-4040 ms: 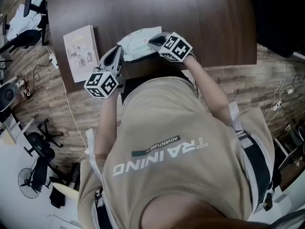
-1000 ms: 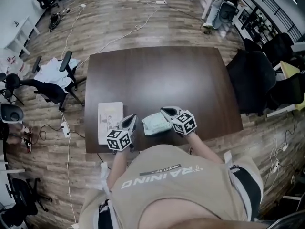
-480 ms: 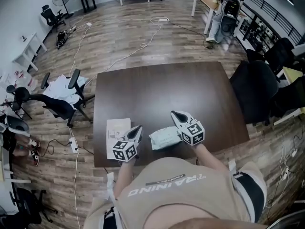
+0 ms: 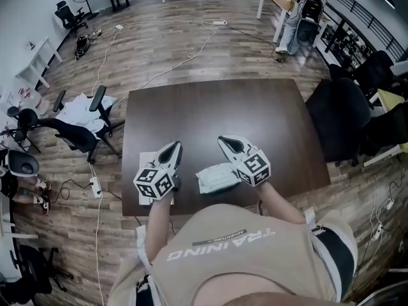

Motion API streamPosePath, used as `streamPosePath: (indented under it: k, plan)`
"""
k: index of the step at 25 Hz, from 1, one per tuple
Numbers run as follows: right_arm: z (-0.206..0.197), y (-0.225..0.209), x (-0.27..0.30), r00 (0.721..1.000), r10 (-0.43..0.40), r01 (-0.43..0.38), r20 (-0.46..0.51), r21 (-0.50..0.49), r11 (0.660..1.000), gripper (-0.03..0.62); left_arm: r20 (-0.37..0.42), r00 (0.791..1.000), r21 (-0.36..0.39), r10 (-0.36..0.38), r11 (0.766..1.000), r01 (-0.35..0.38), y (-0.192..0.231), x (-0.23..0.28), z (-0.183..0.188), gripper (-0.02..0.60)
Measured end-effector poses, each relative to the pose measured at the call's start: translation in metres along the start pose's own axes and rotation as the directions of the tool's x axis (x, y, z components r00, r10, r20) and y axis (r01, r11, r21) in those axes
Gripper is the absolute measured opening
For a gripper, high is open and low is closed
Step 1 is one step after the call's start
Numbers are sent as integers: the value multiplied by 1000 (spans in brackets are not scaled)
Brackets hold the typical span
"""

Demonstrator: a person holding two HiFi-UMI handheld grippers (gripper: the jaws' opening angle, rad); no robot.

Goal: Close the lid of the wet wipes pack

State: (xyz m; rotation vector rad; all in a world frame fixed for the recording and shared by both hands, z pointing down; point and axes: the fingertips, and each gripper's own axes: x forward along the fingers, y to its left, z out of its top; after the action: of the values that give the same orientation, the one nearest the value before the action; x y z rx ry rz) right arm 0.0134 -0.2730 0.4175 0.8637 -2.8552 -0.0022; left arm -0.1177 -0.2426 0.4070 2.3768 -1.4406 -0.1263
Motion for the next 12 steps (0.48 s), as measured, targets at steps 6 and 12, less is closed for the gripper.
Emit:
streamPosePath:
  k: [6,12]
  plan:
    - [33,-1,3,998,15,-16,59,14,1000,14,79,997,66,-11,998,6,-15,-4,44,5]
    - [37,6,5,997,16,-20,77,48,999,15,70,997,99,-17,995,10,-25,-11,35,5]
